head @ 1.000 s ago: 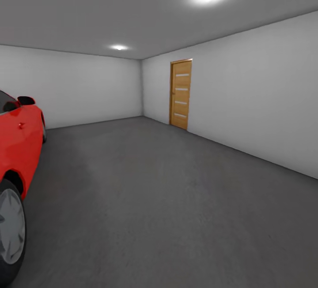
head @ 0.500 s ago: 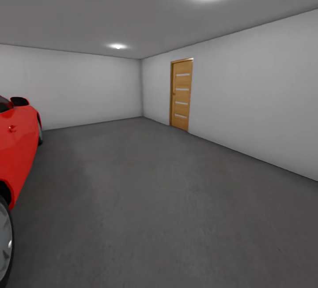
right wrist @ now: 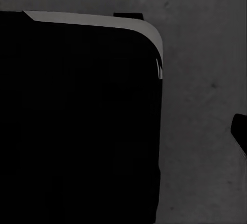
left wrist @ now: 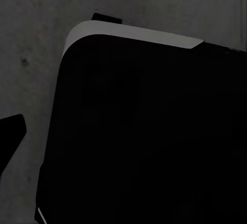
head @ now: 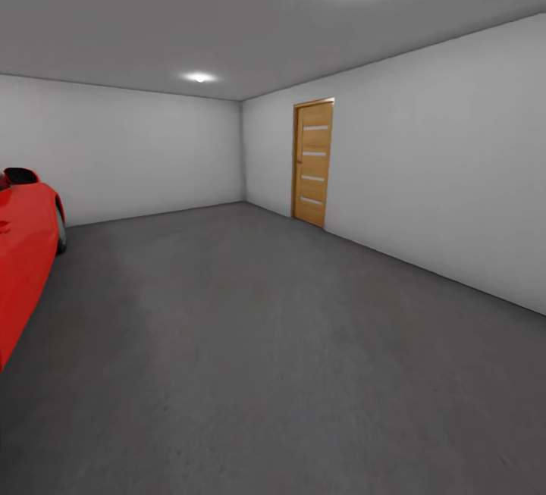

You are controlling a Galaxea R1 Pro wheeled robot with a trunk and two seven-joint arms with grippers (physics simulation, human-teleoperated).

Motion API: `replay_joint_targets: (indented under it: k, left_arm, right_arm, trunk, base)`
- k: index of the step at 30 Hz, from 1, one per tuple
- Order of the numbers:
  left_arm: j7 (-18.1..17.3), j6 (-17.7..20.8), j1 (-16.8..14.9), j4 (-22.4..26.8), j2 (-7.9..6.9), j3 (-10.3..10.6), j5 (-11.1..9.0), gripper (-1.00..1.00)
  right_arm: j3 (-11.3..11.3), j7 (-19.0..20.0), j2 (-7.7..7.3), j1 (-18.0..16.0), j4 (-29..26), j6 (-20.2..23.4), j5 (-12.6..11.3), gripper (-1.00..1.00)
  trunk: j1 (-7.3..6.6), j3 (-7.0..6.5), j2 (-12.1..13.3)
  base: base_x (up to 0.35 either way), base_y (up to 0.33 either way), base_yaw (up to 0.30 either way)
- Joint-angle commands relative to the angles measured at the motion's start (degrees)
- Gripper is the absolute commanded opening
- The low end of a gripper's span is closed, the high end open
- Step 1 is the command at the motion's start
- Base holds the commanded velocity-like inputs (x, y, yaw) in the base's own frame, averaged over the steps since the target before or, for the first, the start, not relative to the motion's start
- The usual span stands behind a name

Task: Move the two storage containers from the living room to the garage. In the garage, place one container on the floor and stack the other container on top of it (either order is fine).

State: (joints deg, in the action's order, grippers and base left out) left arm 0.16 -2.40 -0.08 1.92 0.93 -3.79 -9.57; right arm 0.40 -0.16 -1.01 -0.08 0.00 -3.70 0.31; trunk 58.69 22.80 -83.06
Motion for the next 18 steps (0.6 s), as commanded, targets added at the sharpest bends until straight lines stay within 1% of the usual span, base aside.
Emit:
replay_joint_targets:
  k: [1,9,15,18]
  left_arm:
    - [0.02,-0.13,-0.01,0.01,0.01,-0.35,-0.19,1.00]
    - [0.02,0.08,-0.01,0.01,-0.04,-0.35,-0.20,1.00]
    - [0.02,0.24,-0.01,0.01,-0.05,-0.35,-0.20,1.00]
    - [0.02,0.30,-0.01,0.01,-0.04,-0.35,-0.20,1.00]
  right_arm:
    - [0.02,-0.02,0.01,-0.01,0.00,-0.17,0.04,1.00]
    - [-0.10,-0.02,0.23,-0.01,0.00,-0.18,-0.08,1.00]
    - [-0.17,0.04,-0.22,-0.01,0.00,0.14,-0.16,1.00]
    - [-0.14,0.04,-0.14,-0.01,0.00,0.18,-0.14,1.00]
  trunk:
    - [0.03,0.05,-0.02]
    - [0.03,0.05,-0.02]
    - [0.03,0.05,-0.02]
    - [0.03,0.05,-0.02]
  base:
    - [0.324,0.000,0.000]
    - [0.324,0.000,0.000]
    - [0.324,0.010,0.000]
    - [0.324,0.045,0.000]
